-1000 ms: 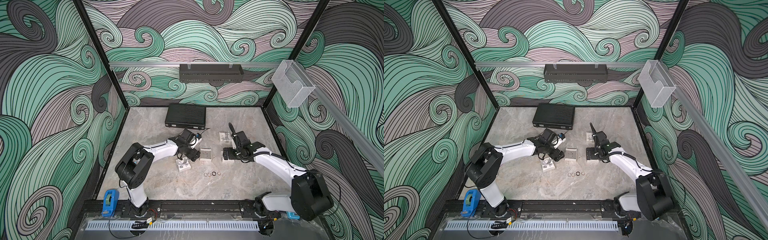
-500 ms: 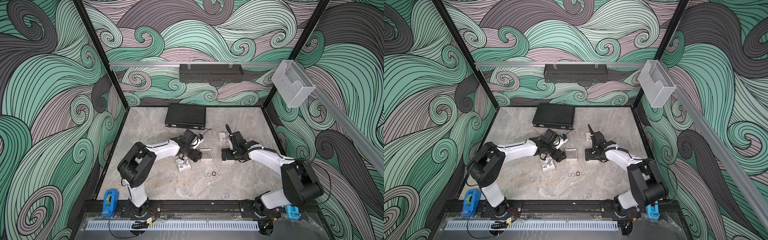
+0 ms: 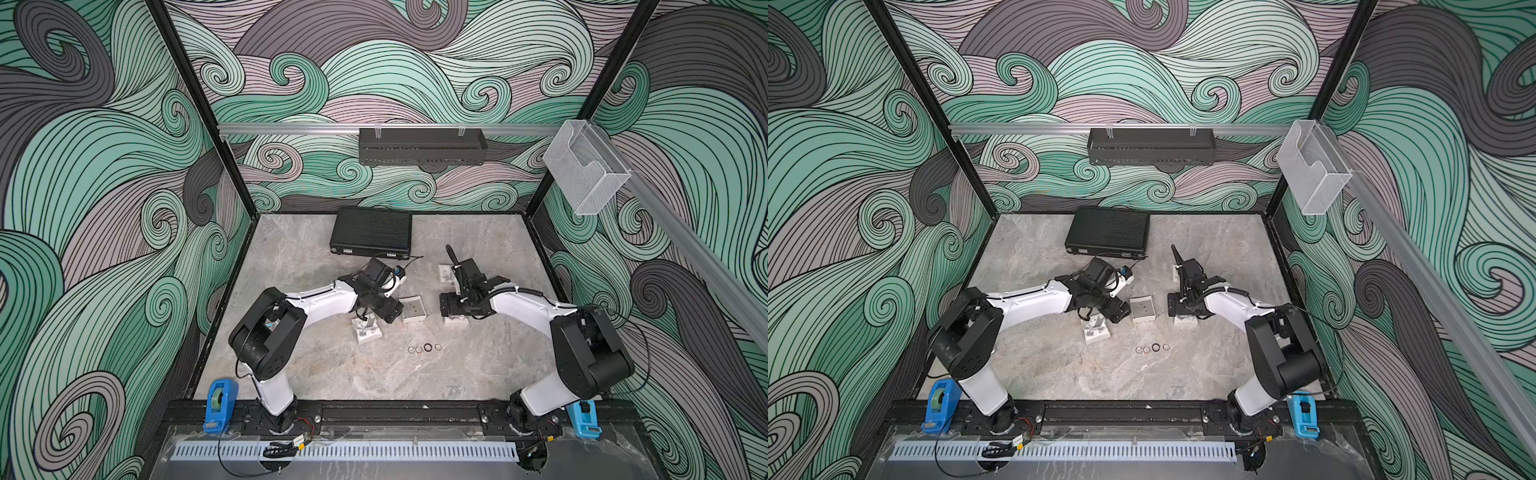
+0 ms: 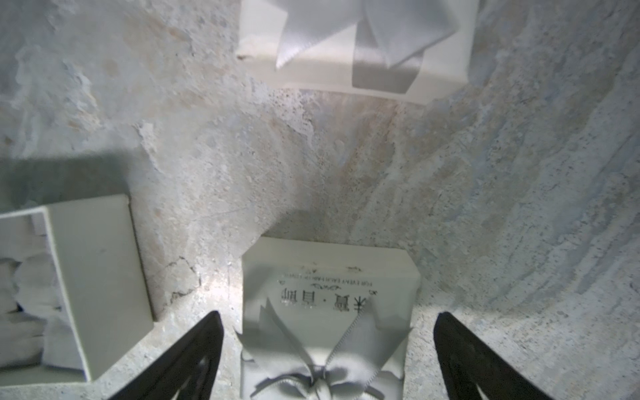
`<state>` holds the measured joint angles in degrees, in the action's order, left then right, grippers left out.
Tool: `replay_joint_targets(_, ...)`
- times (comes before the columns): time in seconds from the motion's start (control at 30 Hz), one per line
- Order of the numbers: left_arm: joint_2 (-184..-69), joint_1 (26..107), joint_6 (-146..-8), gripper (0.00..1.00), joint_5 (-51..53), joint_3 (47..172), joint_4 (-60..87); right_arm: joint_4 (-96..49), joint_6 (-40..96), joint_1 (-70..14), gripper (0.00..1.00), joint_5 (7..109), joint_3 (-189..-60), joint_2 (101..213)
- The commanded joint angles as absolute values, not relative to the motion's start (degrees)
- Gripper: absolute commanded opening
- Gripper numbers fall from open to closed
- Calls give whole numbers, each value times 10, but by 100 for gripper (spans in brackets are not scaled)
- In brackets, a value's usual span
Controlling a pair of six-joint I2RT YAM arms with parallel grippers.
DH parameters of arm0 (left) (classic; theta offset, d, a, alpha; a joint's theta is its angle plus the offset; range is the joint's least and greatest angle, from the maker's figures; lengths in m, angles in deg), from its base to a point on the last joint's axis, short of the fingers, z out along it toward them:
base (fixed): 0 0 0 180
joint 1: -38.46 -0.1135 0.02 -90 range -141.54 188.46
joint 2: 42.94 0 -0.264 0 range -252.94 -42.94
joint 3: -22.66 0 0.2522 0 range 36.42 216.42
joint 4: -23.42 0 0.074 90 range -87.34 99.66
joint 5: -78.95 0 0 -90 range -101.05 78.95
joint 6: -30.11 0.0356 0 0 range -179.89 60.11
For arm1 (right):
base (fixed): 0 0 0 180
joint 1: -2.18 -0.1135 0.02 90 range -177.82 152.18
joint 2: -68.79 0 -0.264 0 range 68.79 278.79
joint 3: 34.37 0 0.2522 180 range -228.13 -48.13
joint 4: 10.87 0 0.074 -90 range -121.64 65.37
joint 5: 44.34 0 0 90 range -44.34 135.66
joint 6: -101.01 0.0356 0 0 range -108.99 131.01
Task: Take the rings out of the lift-off lid box
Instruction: Pick up the lid from the center of the board.
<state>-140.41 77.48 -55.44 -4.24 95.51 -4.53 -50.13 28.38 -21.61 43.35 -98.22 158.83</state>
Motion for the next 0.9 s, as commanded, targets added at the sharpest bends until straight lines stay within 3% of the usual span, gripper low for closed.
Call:
replay_joint_targets(0.0,-1357,772,-550,91,-81,939,-50,-507,289,-227,89,413,-992,1601)
replay_joint_targets(0.5,-1253,757,-536,91,-63,856,-11,-509,302,-243,76,398,-990,1620)
replay_joint_targets(0.87,-1152,758,-505,92,10,783,32,-552,291,-251,75,398,-1024,1583)
